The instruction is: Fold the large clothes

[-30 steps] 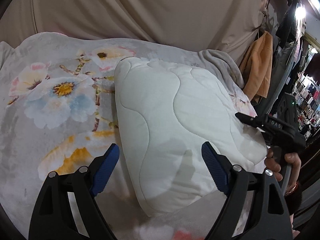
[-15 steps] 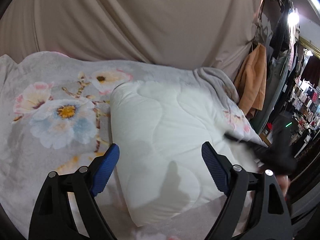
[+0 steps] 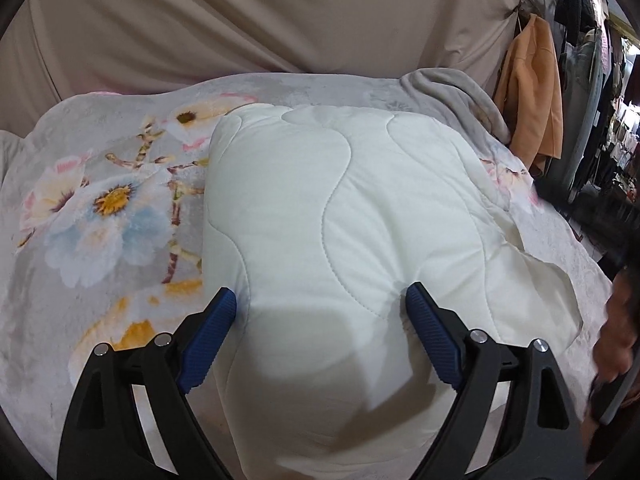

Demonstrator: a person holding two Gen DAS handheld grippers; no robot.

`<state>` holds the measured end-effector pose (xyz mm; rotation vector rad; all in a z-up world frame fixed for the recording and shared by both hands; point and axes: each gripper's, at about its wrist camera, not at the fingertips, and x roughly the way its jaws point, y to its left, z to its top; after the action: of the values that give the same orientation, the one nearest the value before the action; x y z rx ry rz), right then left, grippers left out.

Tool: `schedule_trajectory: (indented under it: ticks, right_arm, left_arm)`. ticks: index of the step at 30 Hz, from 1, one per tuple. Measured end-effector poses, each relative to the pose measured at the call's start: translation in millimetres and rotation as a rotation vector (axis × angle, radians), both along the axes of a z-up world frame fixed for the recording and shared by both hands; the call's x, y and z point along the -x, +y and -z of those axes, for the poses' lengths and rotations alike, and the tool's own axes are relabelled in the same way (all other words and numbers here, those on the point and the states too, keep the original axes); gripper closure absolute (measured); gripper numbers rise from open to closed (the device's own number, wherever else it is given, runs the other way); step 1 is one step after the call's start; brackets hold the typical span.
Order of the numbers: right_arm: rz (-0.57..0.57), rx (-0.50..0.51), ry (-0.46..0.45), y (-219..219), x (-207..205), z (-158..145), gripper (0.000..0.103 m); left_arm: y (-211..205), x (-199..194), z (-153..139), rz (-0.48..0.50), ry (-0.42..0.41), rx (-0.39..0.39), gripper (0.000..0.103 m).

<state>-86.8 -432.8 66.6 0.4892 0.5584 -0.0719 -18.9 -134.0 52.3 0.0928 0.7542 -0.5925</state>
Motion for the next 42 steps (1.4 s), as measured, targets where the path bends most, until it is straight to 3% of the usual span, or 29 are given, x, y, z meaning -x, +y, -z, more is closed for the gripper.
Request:
schedule_trajectory:
  ticks: [3, 6, 9, 13, 21, 26, 29, 31, 33, 35, 37, 40, 42]
  right_arm:
    - [-0.07, 0.063, -0.069, 15.7, -21.8, -38.5, 0.098]
    - [-0.098, 0.121, -0.028, 32.2, -59.8, -47.2, 0.1]
    - [-0.09, 0.147, 0.097, 42.1, -109.4, -22.3, 0.101]
    - [-0.066, 0.158, 0.204, 36.1, -133.5, 30.2, 0.103]
    - [-0.078, 0.111, 0.25, 22.0, -154.1, 72.2, 0.103]
    - [-0.08, 0.091, 0.253, 21.2, -155.7, 69.6, 0.103]
    - [-0.057, 0.073, 0.197, 20.3, -136.6, 50.7, 0.103]
    - [-0.058, 0.058, 0.141, 22.6, -111.2, 28.3, 0.09]
    - [-0.092, 0.083, 0.096, 29.8, -77.7, 7.7, 0.09]
    - [-0.104, 0.099, 0.081, 35.1, -44.6, -0.6, 0.081]
    - [-0.094, 0.071, 0.07, 35.1, -9.1, 1.6, 0.053]
    - [-0.053, -0.002, 0.08, 26.9, 37.7, 16.8, 0.051]
    - [-0.05, -0.102, 0.084, 20.4, 61.5, 30.7, 0.051]
  left_arm:
    - [-0.4, -0.5, -0.6, -0.002, 0.0, -0.003, 0.018]
    - [-0.6, -1.5, -1.2, -0.003, 0.002, -0.006, 0.017]
    - [-0.7, -3.4, 0.3, -0.001, 0.005, -0.008, 0.016]
    - [-4.2, -3.4, 1.6, 0.019, 0.002, 0.004, 0.011]
    - [-13.4, -0.6, 5.5, 0.032, -0.044, -0.03, 0.01]
    - [-14.1, -3.8, 9.3, 0.014, -0.033, -0.05, 0.008]
    - [-12.8, -5.2, 11.8, 0.002, -0.015, -0.06, 0.007]
    - [-9.6, -6.1, 11.2, -0.002, -0.005, -0.053, 0.007]
    - [-6.2, -6.8, 9.3, -0.006, 0.008, -0.039, 0.007]
    - [1.9, -5.4, 5.0, -0.001, 0.033, -0.005, 0.009]
    - [13.8, 2.0, -0.2, 0.022, 0.052, 0.037, 0.009]
    - [30.6, 19.8, -0.6, 0.077, 0.064, 0.043, 0.009]
    - [41.2, 37.5, 8.5, 0.105, 0.072, 0.002, 0.009]
